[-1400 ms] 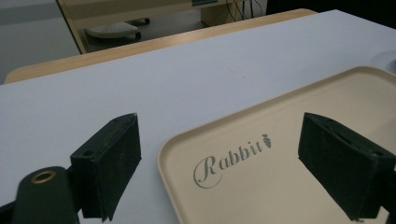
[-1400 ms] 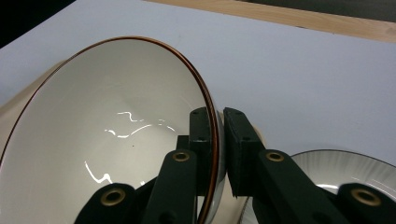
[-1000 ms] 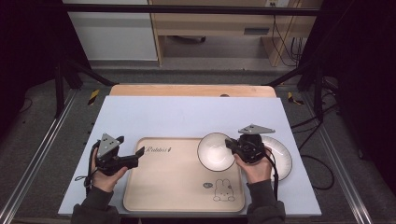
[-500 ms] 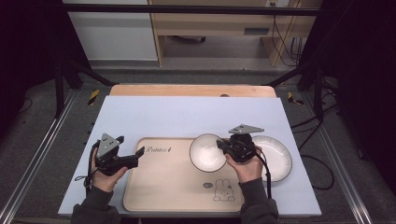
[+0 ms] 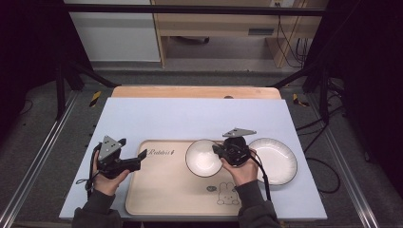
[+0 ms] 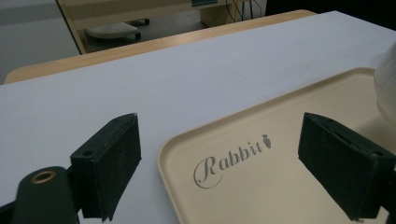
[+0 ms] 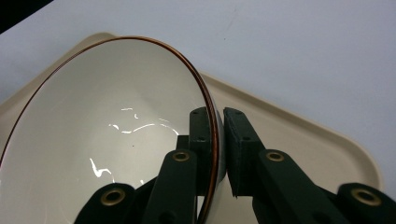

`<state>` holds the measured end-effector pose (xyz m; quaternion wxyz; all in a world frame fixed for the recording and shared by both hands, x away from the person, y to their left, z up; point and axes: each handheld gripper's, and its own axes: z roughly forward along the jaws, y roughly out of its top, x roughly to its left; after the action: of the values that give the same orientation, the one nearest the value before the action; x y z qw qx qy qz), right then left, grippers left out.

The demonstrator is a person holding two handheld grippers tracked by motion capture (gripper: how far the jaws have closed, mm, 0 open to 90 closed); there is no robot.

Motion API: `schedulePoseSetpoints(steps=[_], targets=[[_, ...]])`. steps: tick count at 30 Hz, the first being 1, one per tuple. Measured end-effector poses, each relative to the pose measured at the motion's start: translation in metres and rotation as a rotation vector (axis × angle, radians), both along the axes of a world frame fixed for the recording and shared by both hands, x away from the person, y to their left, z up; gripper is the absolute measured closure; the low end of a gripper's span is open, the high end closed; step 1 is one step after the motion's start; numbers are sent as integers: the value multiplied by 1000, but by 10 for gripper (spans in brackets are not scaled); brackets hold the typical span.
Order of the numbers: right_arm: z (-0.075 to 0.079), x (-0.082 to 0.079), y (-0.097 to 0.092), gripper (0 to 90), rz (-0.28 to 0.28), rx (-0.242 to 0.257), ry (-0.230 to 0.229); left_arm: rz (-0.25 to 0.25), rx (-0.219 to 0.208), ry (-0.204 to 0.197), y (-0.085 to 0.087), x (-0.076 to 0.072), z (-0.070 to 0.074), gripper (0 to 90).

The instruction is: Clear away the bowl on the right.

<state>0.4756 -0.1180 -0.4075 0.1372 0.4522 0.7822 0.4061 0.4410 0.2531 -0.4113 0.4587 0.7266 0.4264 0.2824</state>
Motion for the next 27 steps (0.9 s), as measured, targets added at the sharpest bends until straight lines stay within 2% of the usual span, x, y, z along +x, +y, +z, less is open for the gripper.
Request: schedulePoseSetpoints(steps=[15,27], targets=[[-13,9,13,822,7,-9,26,2,-1,-1,0,0,0,129],[-19,11,16,822,7,-18,35,1,0,1,0,0,0,129]])
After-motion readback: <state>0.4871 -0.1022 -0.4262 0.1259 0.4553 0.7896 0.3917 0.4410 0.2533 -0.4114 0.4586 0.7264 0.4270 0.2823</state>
